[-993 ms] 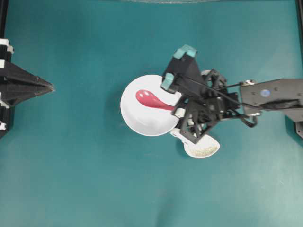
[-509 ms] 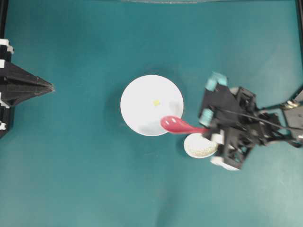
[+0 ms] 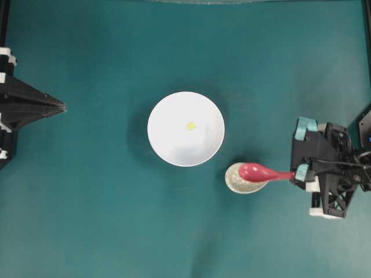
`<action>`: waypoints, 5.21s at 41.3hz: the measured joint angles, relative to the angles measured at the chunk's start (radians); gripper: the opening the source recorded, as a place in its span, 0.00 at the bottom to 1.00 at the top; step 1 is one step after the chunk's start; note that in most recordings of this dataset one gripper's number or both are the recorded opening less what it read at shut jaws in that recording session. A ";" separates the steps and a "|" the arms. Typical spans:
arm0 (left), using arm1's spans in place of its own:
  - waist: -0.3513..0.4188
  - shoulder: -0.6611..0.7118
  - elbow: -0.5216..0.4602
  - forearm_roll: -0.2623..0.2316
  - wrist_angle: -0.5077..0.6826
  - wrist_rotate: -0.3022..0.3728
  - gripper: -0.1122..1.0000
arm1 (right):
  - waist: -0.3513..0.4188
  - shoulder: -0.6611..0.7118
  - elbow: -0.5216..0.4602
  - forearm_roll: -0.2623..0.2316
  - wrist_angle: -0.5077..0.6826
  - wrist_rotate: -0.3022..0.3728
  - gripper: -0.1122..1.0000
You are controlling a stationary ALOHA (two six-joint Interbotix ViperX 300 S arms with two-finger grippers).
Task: Scoop the yellow hexagonal prism block from the bowl with a spoon using the right arm.
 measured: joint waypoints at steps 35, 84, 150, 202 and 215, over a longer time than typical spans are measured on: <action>0.000 0.000 -0.002 0.000 0.009 0.000 0.18 | 0.000 0.072 0.089 -0.063 -0.149 0.000 0.31; 0.000 0.000 -0.002 0.000 0.020 0.000 0.18 | -0.086 0.008 0.167 -0.212 -0.509 0.015 0.60; 0.000 0.000 -0.003 0.000 0.018 0.000 0.18 | -0.083 0.379 0.499 0.448 -1.979 -0.525 0.60; 0.000 0.000 -0.003 0.000 0.021 0.000 0.18 | 0.293 0.687 0.443 0.976 -1.898 -0.634 0.60; 0.000 0.000 -0.003 0.000 0.021 0.000 0.18 | 0.293 0.687 0.439 0.976 -1.885 -0.637 0.60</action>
